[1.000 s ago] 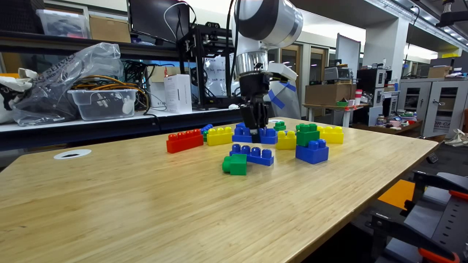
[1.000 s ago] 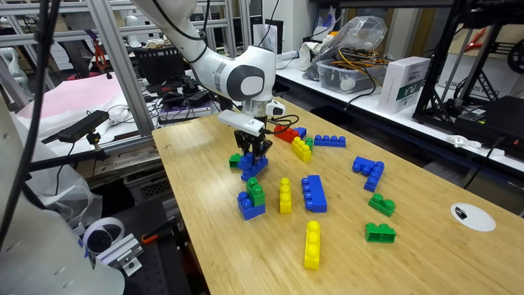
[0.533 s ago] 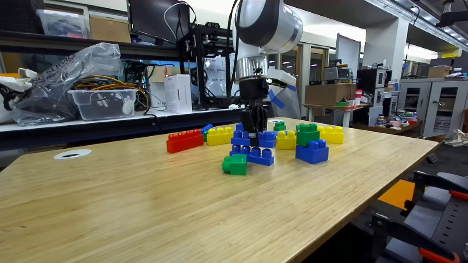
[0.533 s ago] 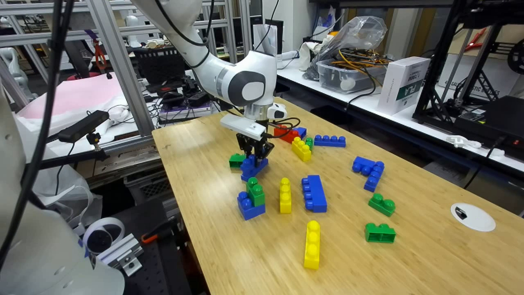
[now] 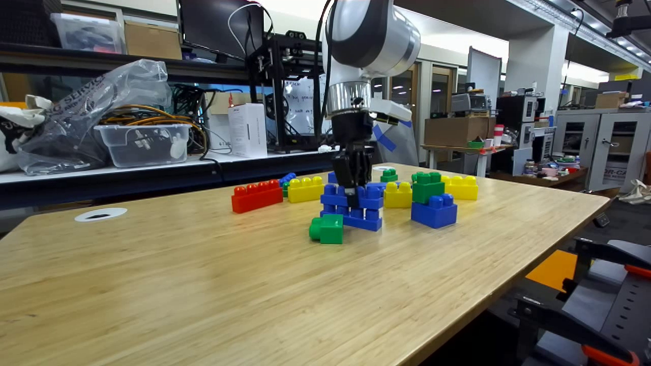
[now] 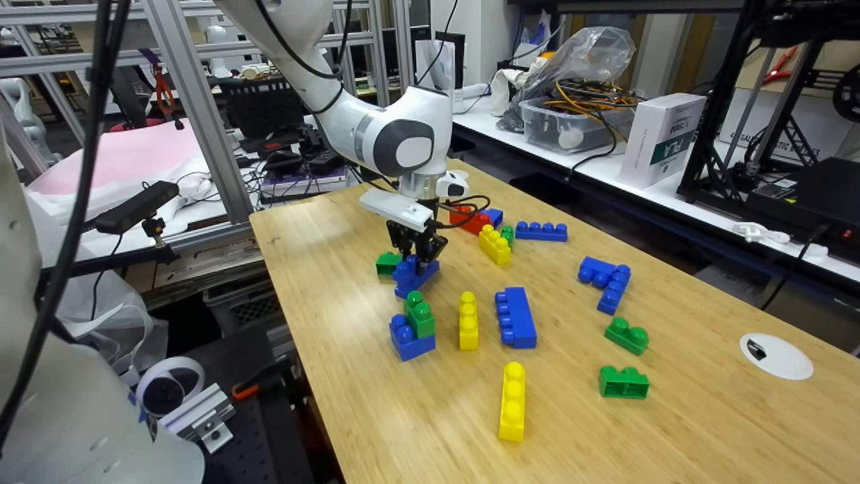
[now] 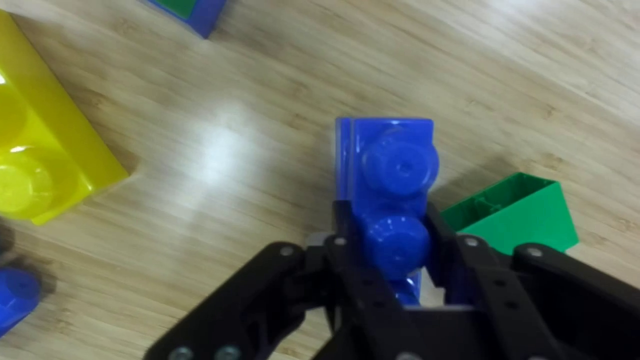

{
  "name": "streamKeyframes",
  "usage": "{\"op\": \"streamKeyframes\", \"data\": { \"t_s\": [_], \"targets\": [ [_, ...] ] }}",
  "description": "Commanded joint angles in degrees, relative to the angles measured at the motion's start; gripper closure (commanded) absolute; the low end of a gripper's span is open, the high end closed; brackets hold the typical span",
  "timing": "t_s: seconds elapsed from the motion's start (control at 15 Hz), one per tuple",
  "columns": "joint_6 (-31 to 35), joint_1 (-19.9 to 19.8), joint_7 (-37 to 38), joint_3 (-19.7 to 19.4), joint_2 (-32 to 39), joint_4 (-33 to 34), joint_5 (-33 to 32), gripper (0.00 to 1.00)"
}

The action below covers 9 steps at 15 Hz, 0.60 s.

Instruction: Stack two blue building blocks together

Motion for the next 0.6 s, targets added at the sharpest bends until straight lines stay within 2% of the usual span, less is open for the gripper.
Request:
{"op": "streamKeyframes", "data": {
  "t_s": [0.0,0.53],
  "targets": [
    [0.89,1.28,2.05,-0.92,0.26,-0.09,-1.09,0.9],
    [3.65,2.14,2.81,-1.69,0.82,-0.62,-4.59,0.9]
  ]
}}
